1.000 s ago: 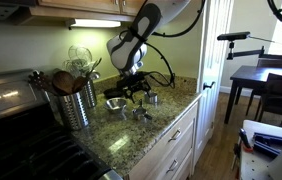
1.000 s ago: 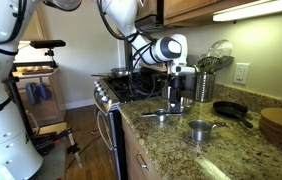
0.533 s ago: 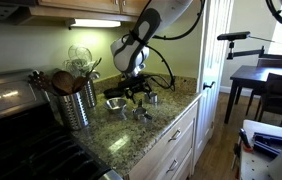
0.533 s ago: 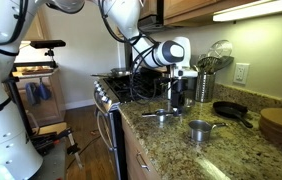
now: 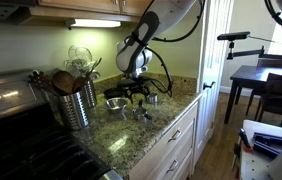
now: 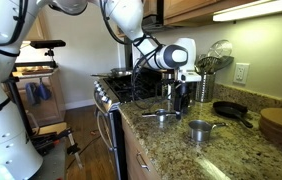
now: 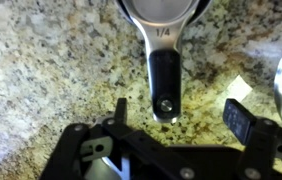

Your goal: Unstack the silver measuring cups

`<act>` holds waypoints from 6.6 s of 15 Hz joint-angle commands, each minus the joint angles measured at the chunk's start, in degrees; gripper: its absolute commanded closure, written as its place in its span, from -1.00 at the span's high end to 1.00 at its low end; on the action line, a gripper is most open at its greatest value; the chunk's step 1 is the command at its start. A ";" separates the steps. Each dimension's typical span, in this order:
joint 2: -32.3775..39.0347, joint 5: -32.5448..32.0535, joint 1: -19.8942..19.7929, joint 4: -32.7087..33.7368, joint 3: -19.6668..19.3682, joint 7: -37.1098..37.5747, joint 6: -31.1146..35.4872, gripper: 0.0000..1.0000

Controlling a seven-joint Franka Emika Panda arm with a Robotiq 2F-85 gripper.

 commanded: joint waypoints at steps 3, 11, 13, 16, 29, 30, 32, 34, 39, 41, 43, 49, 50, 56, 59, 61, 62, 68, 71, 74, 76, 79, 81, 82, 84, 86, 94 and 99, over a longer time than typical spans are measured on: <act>-0.81 2.76 -0.41 -1.41 -0.17 -0.35 2.09 0.30; -2.09 2.17 0.20 -2.98 -0.60 -0.02 1.51 -0.33; -2.63 1.76 0.51 -3.55 -0.77 0.16 1.34 -0.22; -3.22 1.69 0.64 -4.42 -0.75 0.10 1.29 -0.33; -8.03 -6.35 2.87 -8.96 -0.66 -7.33 0.80 -0.79; -8.21 -6.78 2.89 -9.09 -0.66 -7.70 0.81 -0.75; -8.42 -7.21 2.94 -9.35 -0.63 -8.20 0.84 -0.75; -8.43 -7.41 2.97 -9.43 -0.56 -8.58 0.64 -0.75; -8.81 -7.75 2.95 -9.28 -0.84 -9.66 -0.11 -0.75; -9.01 -7.85 2.90 -9.27 -0.93 -9.87 -0.25 -0.75; -9.27 -7.78 2.64 -9.17 -0.99 -10.26 -0.40 -0.75; -11.29 -8.38 2.02 -9.10 -2.35 -10.31 -1.34 -0.75; -11.70 -8.55 1.92 -9.17 -2.60 -10.24 -1.50 -0.75; -14.00 -9.72 1.09 -10.65 -4.34 -9.52 -2.18 -0.75; -14.75 -9.77 0.23 -12.42 -5.13 -9.06 -1.91 -0.75; -14.94 -9.06 -0.66 -13.69 -5.66 -8.58 -1.54 -0.75; -14.83 -8.77 -1.09 -14.15 -5.88 -8.57 -1.37 -0.75; -13.62 -4.90 -4.21 -15.47 -6.17 -8.40 -0.09 -0.75; -12.87 -1.45 -5.42 -15.12 -5.74 -8.76 0.32 -0.75; -12.16 1.29 -5.99 -15.13 -5.59 -8.84 1.20 -0.75; -11.43 2.93 -6.26 -15.10 -5.52 -9.13 2.01 -0.75; -10.60 4.51 -6.64 -15.07 -5.48 -9.49 3.04 -0.75; -10.02 5.16 -6.77 -14.91 -5.52 -9.64 3.52 -0.75; -9.63 5.26 -6.72 -14.78 -5.61 -9.56 3.71 -0.75; -9.09 5.47 -6.77 -14.63 -5.58 -9.77 4.07 -0.75; -8.77 5.66 -6.83 -14.58 -5.52 -9.90 4.20 -0.74; -11.66 3.67 -5.54 -16.89 -6.57 -9.01 3.07 0.68; -16.93 -0.01 -3.22 -20.65 -6.53 -8.06 2.35 1.00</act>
